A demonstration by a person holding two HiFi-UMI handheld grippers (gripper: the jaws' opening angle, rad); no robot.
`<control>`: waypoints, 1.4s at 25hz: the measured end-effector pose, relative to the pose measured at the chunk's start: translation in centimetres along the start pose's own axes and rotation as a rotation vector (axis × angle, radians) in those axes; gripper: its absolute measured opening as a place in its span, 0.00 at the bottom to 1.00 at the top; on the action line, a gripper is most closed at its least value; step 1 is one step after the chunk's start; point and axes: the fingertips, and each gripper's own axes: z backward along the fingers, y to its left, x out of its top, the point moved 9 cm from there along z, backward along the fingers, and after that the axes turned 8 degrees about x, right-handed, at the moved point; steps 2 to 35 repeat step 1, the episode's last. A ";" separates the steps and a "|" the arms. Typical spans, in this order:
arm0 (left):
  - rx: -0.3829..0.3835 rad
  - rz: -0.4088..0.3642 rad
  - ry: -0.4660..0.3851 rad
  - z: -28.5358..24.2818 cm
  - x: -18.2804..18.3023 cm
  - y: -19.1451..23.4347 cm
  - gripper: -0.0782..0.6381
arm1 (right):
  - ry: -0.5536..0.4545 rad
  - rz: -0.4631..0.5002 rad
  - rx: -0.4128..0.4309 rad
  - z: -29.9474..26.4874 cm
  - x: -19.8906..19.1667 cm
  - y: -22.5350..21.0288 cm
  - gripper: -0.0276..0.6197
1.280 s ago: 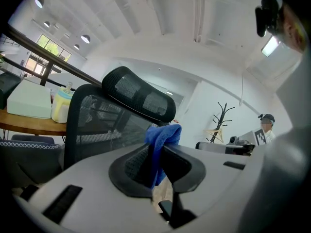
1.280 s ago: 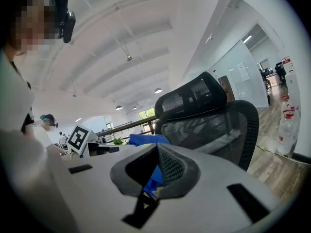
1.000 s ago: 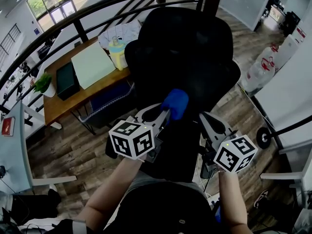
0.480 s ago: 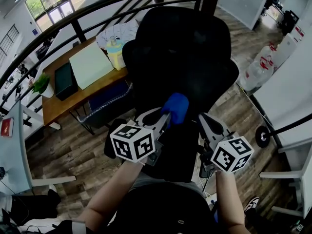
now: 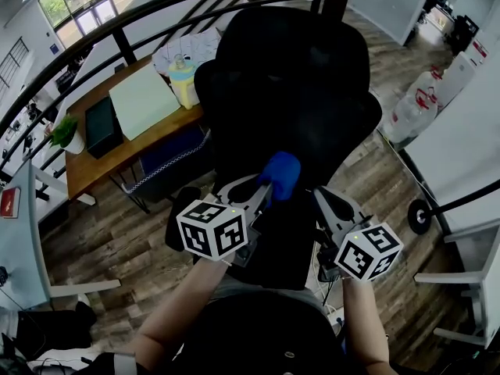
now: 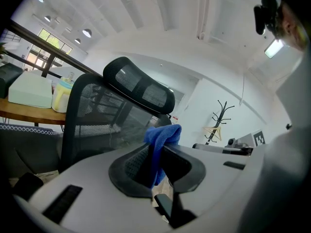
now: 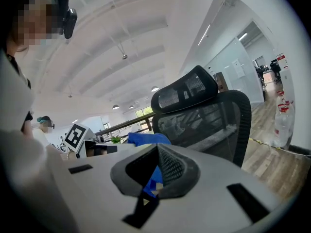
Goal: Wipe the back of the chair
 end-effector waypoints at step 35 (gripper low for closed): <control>0.001 0.000 -0.001 0.0 0.0 0.1 0.19 | 0.002 -0.001 -0.002 0.0 -0.1 0.0 0.08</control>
